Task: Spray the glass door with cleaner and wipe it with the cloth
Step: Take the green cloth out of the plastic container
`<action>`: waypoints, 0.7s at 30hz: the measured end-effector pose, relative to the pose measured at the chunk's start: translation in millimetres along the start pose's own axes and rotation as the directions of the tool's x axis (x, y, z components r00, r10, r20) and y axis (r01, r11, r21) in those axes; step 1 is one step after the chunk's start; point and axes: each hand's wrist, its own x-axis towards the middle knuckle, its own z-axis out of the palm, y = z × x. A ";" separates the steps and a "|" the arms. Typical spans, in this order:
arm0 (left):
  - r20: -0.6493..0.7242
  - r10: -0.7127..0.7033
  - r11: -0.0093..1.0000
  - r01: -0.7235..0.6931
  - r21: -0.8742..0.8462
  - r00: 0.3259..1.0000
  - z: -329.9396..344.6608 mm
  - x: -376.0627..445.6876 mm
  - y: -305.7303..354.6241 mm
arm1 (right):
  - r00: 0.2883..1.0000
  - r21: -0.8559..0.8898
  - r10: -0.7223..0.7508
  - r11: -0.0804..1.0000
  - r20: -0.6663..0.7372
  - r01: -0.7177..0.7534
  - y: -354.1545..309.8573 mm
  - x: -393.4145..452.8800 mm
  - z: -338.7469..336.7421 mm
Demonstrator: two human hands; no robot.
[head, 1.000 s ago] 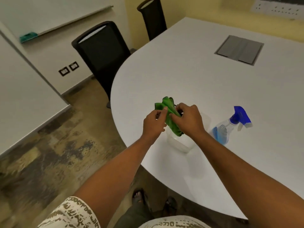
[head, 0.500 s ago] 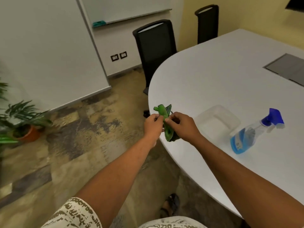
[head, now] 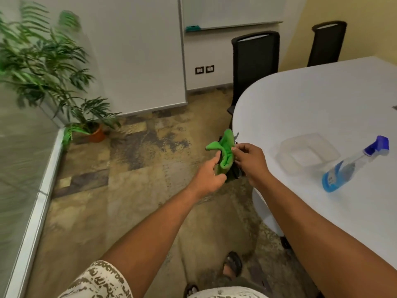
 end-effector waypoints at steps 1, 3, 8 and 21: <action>-0.026 0.017 0.999 -0.016 0.035 1.000 0.8 -11.0 -2.5 | 1.000 0.024 -0.002 1.000 0.018 0.002 -2.0 -8.8 2.0; -0.102 0.034 0.997 -0.026 0.078 0.994 5.1 -27.3 -7.6 | 0.998 0.078 0.003 0.997 0.061 -0.008 -3.5 -23.4 4.9; -0.316 0.015 0.997 0.011 0.080 0.949 16.8 -60.0 -22.0 | 0.977 0.144 0.018 0.988 0.211 -0.050 -1.5 -54.3 1.1; -0.733 -0.197 0.980 0.114 -0.163 0.651 81.4 -219.6 -17.3 | 0.825 -0.392 0.022 0.887 0.565 0.244 46.0 -164.6 -26.5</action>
